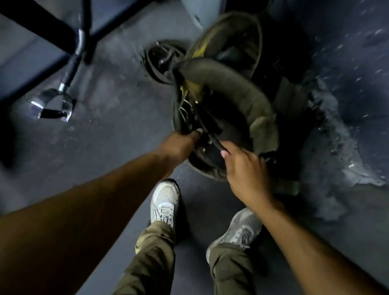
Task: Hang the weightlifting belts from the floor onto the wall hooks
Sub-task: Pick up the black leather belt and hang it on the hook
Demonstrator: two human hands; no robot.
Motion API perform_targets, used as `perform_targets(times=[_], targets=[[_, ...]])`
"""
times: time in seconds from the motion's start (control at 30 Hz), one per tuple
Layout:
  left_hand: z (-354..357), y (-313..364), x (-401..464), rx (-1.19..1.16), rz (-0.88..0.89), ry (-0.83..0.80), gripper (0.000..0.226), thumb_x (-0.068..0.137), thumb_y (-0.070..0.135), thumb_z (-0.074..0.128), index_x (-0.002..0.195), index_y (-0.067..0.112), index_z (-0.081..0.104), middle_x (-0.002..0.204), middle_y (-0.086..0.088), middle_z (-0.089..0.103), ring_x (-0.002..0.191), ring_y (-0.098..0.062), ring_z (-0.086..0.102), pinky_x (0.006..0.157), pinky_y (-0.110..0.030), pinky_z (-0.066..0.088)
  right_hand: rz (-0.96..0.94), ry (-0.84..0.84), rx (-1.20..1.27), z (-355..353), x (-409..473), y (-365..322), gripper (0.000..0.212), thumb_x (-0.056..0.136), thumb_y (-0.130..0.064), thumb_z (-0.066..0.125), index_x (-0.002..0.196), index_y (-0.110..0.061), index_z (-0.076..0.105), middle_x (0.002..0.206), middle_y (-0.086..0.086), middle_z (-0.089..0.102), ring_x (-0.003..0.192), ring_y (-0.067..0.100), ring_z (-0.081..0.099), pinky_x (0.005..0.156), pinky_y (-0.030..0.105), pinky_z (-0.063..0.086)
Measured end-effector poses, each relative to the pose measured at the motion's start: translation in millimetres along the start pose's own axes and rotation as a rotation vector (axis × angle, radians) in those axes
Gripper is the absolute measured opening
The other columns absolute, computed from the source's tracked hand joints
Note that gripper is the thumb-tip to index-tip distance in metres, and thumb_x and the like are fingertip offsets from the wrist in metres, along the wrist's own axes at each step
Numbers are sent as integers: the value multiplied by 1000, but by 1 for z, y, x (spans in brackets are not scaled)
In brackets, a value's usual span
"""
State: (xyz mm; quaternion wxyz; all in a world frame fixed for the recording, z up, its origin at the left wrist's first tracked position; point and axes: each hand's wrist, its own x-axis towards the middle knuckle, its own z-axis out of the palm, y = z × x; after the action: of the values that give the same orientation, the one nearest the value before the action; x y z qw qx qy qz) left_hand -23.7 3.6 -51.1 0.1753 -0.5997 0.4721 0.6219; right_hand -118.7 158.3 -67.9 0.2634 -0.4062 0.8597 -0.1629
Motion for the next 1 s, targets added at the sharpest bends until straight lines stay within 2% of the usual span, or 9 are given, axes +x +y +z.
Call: perform_targets(times=[0.13,0.23,0.37,0.43,0.53,0.67,0.73,0.83,1.0], targets=[[-14,56,-90,-280,35,-92,52,101,51,52,128,8,64,116,-12,69,103,-27,62,94,-39,46,153,53,560,-97,-11,-45,25,102,-32,52,119,-26,69,109,2,78,102,23,73,90,44,58],[-24,111,-161,-498,242,-159,40,105,30,52,132,0,59,118,-18,69,101,-30,65,92,-37,53,188,125,834,-163,-21,-89,23,97,-36,56,114,-28,70,111,2,77,107,22,72,98,52,55],[-33,171,-252,-593,451,-245,24,105,8,50,127,4,59,113,-19,69,98,-30,65,94,-42,55,166,234,997,-237,-49,-146,31,95,-54,65,104,-25,70,102,-4,77,96,10,69,88,40,54],[-38,194,-296,-522,542,-274,22,105,7,49,125,2,58,109,-18,71,97,-30,66,91,-41,56,195,335,1012,-276,-60,-173,40,93,-60,64,99,-21,68,95,-5,75,90,9,66,84,39,55],[-43,224,-380,-405,688,-355,28,105,4,49,131,-4,55,126,-32,66,109,-34,63,107,-52,47,223,512,976,-348,-90,-217,45,91,-59,59,103,-17,70,102,-1,77,96,13,70,93,52,56],[-45,248,-475,-304,836,-471,30,105,3,49,134,1,56,133,-33,62,115,-36,61,114,-59,40,272,615,938,-441,-129,-254,76,82,-87,48,122,-24,64,123,6,72,116,27,68,100,60,52],[-46,254,-515,-250,890,-520,33,105,3,48,137,3,55,134,-33,61,115,-36,61,112,-59,42,209,665,947,-487,-147,-264,67,82,-87,51,114,-30,64,117,4,74,112,30,70,96,60,55],[-45,271,-564,-220,971,-581,36,106,4,48,140,11,56,134,-25,66,114,-34,66,109,-54,46,95,766,883,-554,-170,-279,54,83,-81,58,103,-32,68,102,-7,77,100,11,73,92,45,58],[-35,317,-635,-150,1138,-698,36,105,3,47,134,20,59,80,13,76,75,0,72,75,-19,58,-66,973,774,-635,-195,-304,30,99,-45,59,116,-20,62,104,-11,75,101,8,71,93,38,58]])
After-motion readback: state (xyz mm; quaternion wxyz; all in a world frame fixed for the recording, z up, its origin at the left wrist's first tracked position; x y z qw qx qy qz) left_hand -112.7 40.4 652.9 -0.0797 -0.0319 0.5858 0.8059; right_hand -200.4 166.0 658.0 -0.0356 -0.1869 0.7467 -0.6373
